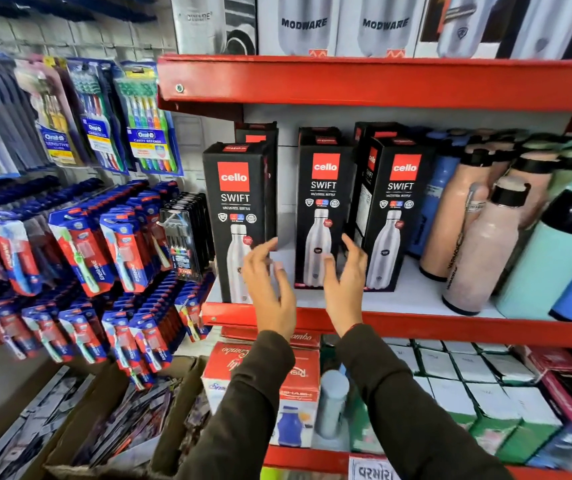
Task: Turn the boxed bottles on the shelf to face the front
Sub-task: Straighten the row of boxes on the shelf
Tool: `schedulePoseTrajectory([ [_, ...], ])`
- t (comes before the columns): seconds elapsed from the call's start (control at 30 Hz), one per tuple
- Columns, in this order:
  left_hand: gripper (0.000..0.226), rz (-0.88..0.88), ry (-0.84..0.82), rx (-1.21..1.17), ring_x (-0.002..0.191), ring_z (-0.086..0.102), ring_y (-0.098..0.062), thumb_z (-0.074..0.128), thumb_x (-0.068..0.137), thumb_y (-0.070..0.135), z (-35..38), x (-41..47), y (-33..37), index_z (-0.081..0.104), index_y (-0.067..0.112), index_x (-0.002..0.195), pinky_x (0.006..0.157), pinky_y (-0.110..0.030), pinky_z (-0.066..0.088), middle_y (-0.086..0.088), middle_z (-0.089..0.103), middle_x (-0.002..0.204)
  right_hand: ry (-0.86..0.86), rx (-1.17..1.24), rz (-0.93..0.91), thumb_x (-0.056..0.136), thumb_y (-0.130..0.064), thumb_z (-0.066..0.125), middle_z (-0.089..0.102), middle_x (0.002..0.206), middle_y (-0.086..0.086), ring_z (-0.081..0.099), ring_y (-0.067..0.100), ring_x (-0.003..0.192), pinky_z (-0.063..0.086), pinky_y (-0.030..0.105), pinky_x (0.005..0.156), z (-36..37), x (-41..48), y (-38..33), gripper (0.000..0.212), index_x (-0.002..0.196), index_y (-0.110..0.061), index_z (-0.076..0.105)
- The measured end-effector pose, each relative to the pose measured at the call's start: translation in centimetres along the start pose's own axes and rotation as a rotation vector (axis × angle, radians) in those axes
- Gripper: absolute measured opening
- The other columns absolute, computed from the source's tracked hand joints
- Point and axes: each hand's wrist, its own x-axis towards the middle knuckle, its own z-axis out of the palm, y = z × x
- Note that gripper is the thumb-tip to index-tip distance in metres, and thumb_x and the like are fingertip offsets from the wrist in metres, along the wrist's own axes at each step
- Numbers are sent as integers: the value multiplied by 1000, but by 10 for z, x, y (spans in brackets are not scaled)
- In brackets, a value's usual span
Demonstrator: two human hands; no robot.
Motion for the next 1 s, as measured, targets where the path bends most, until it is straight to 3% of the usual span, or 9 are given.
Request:
schedulePoseTrajectory([
  [0.1, 41, -4, -119, -20, 128, 48, -20, 38, 101, 4, 25, 7, 4, 48, 15, 138, 109, -32, 39, -5, 50, 133, -55, -39, 85, 103, -18, 45, 32, 158, 12, 32, 23, 147, 24, 25, 117, -2, 15, 11, 52, 152, -9, 31],
  [0.17, 46, -99, -168, 11, 140, 39, -21, 38, 100, 0, 41, 16, 3, 41, 7, 145, 117, -22, 27, -11, 43, 147, -88, -55, 128, 104, -14, 43, 33, 158, 15, 31, 26, 148, 21, 22, 115, -2, 25, 16, 51, 152, -5, 29],
  [0.27, 49, -362, -232, -36, 149, 25, -21, 35, 103, 3, 60, 28, -7, 27, 1, 151, 112, -8, 13, -15, 28, 159, -162, -73, 218, 104, -15, 39, 40, 155, 17, 37, 31, 144, 27, 28, 114, 0, 37, 22, 49, 151, -5, 31],
  [0.33, 48, -544, -263, -84, 150, 26, -23, 33, 105, 14, 67, 34, -18, 27, 6, 152, 109, -10, 15, -11, 30, 160, -194, -87, 247, 105, -18, 39, 44, 152, 19, 41, 34, 141, 31, 33, 112, 0, 42, 25, 47, 150, -6, 35],
  [0.4, 45, -633, -283, -89, 145, 35, -24, 33, 106, 23, 69, 37, -27, 35, 10, 150, 105, -13, 22, -10, 40, 155, -199, -112, 242, 105, -21, 41, 49, 148, 19, 45, 35, 138, 33, 28, 106, 0, 44, 29, 45, 147, -5, 40],
  [0.57, 40, -640, -238, -64, 131, 50, -25, 39, 105, 24, 69, 36, -32, 50, 11, 141, 84, -3, 27, -11, 58, 140, -177, -124, 223, 104, -22, 44, 56, 141, 18, 51, 34, 132, 32, 22, 96, -1, 43, 34, 41, 142, -6, 48],
  [0.73, 41, -626, -236, -36, 133, 50, -22, 41, 104, 26, 62, 30, -28, 51, 12, 140, 92, -7, 29, -9, 58, 141, -150, -116, 189, 103, -22, 46, 62, 135, 15, 56, 30, 127, 34, 19, 95, -6, 34, 32, 39, 138, -6, 53],
  [0.9, 42, -595, -243, -28, 133, 51, -18, 43, 102, 31, 50, 18, -23, 53, 15, 140, 105, -21, 34, -5, 59, 140, -153, -82, 177, 103, -24, 47, 64, 131, 12, 59, 25, 123, 36, 19, 94, -14, 18, 29, 39, 137, -7, 54],
  [1.0, 42, -602, -231, -32, 122, 53, -9, 47, 101, 34, 43, 11, -19, 55, 17, 138, 92, -4, 33, -2, 60, 139, -149, -87, 169, 102, -29, 48, 63, 133, 10, 58, 22, 123, 37, 20, 95, -20, 8, 28, 42, 139, -10, 52],
])
